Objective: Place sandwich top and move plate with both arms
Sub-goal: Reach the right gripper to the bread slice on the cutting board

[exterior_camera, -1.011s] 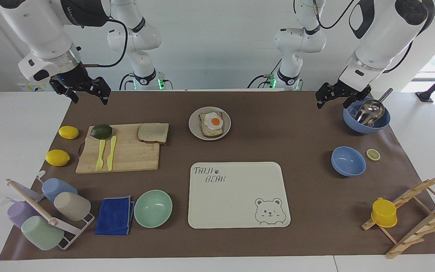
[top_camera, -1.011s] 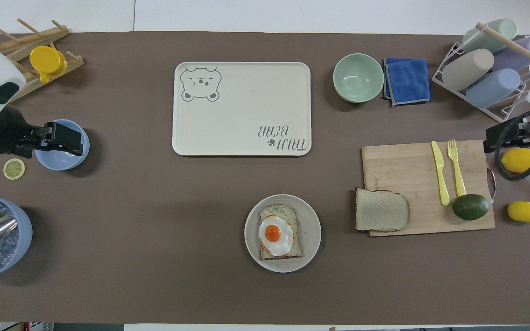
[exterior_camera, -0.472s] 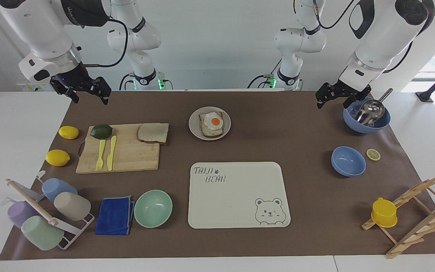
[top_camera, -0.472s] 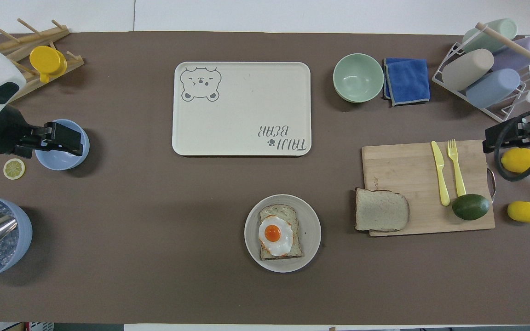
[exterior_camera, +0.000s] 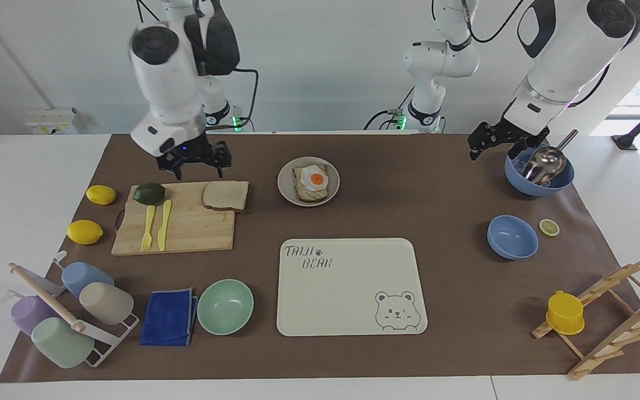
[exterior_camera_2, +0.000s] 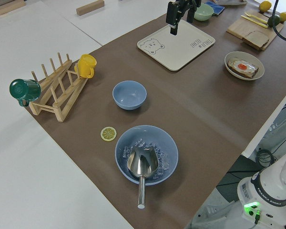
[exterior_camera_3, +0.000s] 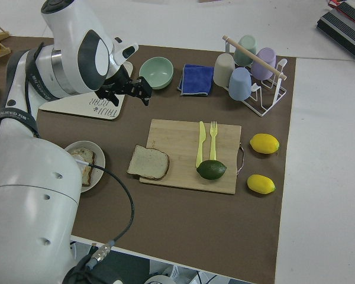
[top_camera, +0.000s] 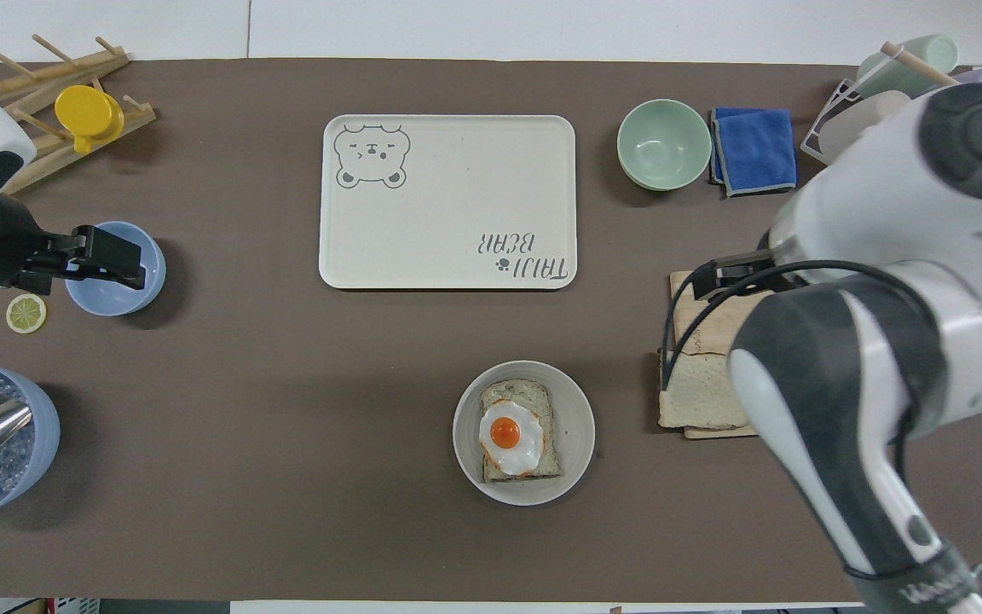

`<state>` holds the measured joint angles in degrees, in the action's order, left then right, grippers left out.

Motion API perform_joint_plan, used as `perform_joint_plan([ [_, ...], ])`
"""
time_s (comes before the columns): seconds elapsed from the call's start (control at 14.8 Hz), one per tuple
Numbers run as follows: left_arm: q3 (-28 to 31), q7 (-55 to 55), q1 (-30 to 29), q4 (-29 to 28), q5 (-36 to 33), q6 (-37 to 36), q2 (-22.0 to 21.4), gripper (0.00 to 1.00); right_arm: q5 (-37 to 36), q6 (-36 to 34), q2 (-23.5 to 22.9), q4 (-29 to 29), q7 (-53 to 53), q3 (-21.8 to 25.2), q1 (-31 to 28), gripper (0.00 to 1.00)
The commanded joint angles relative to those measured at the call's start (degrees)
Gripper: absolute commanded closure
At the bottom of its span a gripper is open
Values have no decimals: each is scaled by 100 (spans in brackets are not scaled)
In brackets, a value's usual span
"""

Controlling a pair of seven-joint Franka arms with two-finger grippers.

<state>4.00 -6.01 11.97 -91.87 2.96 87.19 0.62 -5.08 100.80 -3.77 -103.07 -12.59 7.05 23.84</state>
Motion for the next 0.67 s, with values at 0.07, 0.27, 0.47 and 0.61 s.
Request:
perform_joint_plan([
  [0.07,-128,-6,-98,-243,-112,0,-167,0,-570,923,-413,-914,-813,16,629,0],
  [0.27,-425,-23,-334,-288,-112,53,-185,0,-792,749,-966,-1065,-1491,16,877,0],
  [0.47,-672,-23,-564,-305,-112,88,-185,0,-1046,836,-1029,-1626,-1518,16,877,0],
  [0.61,-673,-23,-538,-358,-112,79,-238,0,-1283,758,-1003,-1742,-1527,16,868,0],
])
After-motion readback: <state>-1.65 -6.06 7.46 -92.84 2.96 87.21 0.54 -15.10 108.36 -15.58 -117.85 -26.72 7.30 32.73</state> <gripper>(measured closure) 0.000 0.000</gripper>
